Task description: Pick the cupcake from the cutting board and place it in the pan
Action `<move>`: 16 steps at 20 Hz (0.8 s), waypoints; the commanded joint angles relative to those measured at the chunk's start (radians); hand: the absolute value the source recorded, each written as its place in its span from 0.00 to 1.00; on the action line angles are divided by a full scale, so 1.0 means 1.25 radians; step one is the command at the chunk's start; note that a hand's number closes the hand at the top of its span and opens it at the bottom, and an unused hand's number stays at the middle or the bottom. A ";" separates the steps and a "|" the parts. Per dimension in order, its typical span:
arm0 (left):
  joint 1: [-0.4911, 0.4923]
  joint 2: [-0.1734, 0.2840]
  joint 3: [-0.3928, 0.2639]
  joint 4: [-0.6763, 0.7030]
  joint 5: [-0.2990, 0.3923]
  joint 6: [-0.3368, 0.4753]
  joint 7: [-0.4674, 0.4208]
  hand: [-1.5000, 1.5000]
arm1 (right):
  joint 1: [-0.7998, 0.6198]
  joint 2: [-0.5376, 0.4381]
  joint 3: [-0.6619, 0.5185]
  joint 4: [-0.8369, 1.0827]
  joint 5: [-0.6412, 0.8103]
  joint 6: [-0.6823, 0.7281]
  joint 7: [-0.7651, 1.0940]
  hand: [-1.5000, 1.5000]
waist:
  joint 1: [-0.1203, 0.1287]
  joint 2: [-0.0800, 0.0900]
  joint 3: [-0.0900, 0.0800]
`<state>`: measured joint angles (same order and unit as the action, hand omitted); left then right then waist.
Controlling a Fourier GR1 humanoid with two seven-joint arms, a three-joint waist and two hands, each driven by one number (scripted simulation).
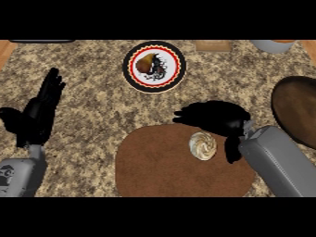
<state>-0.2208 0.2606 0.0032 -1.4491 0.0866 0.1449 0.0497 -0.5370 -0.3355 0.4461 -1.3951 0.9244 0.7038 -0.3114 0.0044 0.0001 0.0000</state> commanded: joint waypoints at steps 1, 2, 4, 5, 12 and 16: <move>-0.011 -0.024 0.009 0.046 -0.010 -0.018 -0.034 0.50 | 0.007 0.024 0.009 0.017 0.049 -0.004 -0.030 0.00 | -0.002 0.000 0.000; -0.015 -0.015 0.029 0.061 0.000 -0.029 -0.042 0.50 | 0.003 0.046 0.008 0.056 0.066 -0.019 -0.018 0.00 | -0.001 0.001 0.000; 0.007 -0.007 0.029 0.008 -0.014 -0.027 -0.018 0.50 | 0.038 0.047 0.018 0.029 0.094 -0.036 -0.024 0.00 | -0.001 0.000 0.000; 0.007 -0.026 0.022 0.020 -0.020 -0.022 -0.029 0.50 | 0.021 0.022 0.005 0.048 0.104 -0.031 -0.055 0.00 | -0.001 0.000 0.000; -0.036 0.002 0.059 -0.012 -0.010 -0.044 0.044 0.50 | 0.021 0.098 0.034 0.144 0.182 -0.089 -0.046 0.00 | 0.001 0.001 0.000; 0.002 -0.030 0.059 0.016 -0.029 -0.045 -0.022 0.50 | 0.024 0.098 0.010 0.088 0.194 0.004 -0.046 0.00 | -0.002 0.000 0.000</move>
<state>-0.2208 0.2287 0.0520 -1.4583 0.0526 0.1037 0.0563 -0.4975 -0.2405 0.4750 -1.2732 1.1442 0.6524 -0.3716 0.0032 0.0005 0.0001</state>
